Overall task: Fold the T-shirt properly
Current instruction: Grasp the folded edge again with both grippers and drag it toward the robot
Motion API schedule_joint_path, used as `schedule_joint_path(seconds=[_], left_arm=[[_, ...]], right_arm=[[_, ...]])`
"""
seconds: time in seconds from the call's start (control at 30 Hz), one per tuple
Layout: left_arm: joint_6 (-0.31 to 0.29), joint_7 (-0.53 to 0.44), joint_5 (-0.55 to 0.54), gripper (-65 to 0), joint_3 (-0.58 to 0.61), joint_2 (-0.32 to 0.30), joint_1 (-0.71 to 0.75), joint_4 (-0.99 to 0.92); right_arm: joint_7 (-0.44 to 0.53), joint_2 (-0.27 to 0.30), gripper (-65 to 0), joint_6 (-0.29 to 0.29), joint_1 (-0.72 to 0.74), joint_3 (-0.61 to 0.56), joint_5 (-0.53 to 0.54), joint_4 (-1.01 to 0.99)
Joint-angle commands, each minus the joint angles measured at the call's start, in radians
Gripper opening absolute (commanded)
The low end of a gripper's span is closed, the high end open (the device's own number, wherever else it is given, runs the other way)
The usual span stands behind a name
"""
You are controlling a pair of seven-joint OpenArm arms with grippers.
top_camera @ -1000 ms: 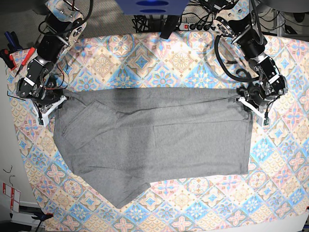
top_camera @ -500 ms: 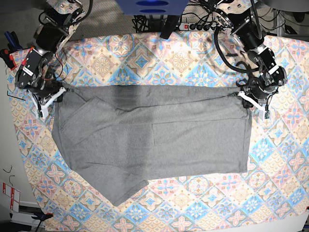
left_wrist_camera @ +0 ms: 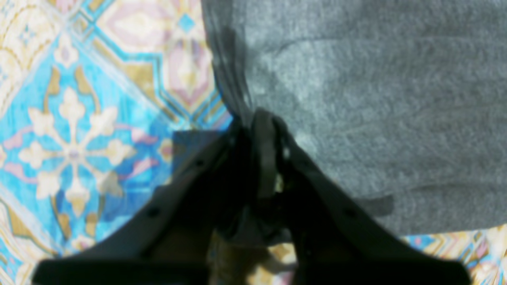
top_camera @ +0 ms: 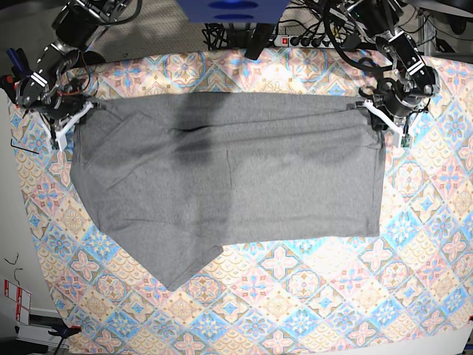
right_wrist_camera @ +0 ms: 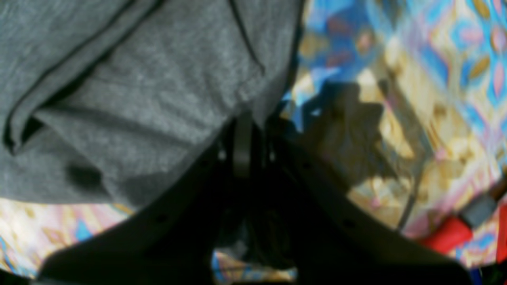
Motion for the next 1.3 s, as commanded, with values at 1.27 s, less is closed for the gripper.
schedule_joint_path(seconds=[1.27], left_arm=[[0.01,-0.044,0.091,-47.5,-0.066,-0.001,0.212,-0.009]], right_arm=[[-0.128,0.007,-46.6,-0.016,-0.118,0.087,-0.088,0.015]])
